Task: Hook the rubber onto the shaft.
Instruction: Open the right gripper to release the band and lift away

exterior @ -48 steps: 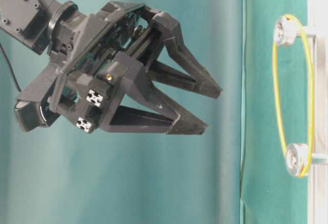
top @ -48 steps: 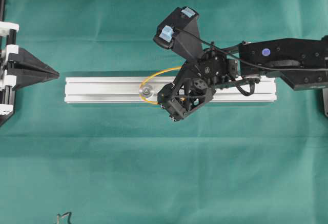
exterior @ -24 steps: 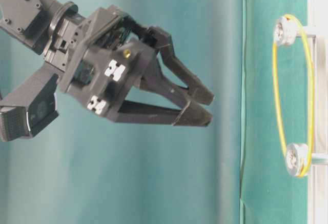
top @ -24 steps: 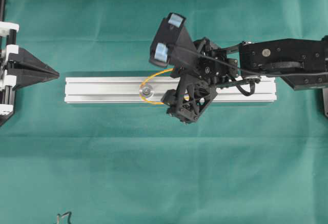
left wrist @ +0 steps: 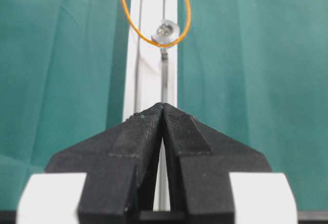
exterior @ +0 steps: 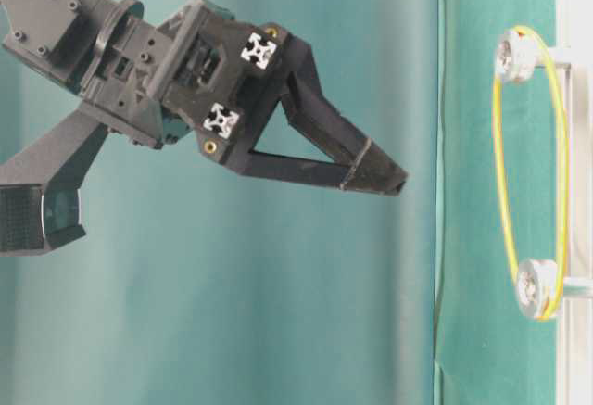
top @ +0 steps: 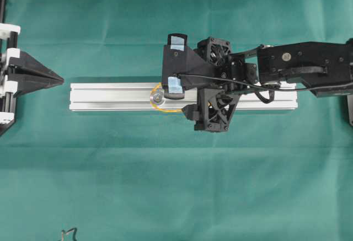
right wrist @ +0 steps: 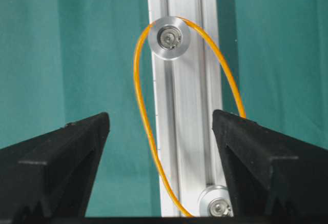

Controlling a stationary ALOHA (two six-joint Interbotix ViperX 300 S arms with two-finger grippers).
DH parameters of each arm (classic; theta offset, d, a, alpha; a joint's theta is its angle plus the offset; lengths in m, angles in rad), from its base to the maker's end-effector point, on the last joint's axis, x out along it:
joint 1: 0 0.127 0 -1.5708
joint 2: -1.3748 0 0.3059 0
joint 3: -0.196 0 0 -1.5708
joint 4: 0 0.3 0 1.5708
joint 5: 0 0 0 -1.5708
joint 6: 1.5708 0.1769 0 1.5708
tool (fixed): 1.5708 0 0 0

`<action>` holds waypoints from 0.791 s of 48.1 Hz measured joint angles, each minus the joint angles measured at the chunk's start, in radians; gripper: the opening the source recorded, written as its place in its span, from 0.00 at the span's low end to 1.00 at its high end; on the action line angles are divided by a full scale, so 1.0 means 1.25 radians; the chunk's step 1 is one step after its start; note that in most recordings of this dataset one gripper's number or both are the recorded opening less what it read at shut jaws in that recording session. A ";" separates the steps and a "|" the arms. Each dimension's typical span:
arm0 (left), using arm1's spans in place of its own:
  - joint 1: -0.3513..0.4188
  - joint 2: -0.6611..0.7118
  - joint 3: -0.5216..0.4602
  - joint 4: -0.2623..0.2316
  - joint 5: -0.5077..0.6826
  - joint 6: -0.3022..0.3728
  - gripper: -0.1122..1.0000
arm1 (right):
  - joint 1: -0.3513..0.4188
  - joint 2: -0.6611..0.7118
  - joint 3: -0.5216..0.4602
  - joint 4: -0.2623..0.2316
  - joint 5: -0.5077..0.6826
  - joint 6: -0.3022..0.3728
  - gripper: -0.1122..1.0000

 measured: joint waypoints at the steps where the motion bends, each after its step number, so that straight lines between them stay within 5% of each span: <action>1: 0.000 0.000 0.000 0.000 0.000 0.000 0.10 | 0.000 0.000 0.000 0.000 0.000 -0.001 0.82; 38: 0.000 0.000 0.000 0.000 0.001 0.000 0.10 | -0.002 -0.103 0.016 0.001 0.028 0.000 0.78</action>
